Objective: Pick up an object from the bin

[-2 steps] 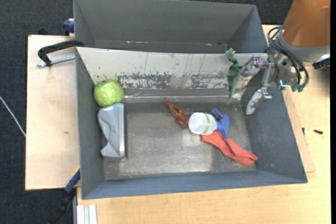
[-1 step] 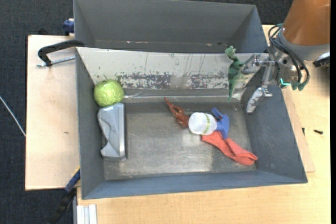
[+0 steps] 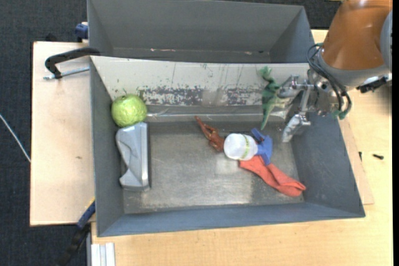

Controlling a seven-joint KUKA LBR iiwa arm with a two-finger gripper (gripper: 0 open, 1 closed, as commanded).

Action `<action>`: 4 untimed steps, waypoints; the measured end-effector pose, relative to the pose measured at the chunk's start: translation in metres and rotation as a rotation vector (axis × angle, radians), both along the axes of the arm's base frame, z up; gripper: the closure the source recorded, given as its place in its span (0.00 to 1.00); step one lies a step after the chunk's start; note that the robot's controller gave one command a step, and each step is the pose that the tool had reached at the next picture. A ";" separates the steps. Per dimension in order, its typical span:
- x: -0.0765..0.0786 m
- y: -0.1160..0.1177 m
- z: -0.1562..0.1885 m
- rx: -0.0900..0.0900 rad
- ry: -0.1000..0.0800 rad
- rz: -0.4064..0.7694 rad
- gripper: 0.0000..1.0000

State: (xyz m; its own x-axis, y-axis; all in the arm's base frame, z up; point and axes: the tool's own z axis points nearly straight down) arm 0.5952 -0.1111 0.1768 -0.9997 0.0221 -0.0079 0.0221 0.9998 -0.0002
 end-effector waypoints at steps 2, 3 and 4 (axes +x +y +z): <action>-0.014 0.033 -0.090 -0.001 0.007 -0.153 0.00; 0.001 0.032 -0.100 0.005 0.026 -0.288 1.00; 0.001 0.032 -0.100 0.005 0.026 -0.288 1.00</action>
Offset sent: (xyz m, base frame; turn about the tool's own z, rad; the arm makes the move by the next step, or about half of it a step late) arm -0.0239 0.0504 -0.1068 0.0911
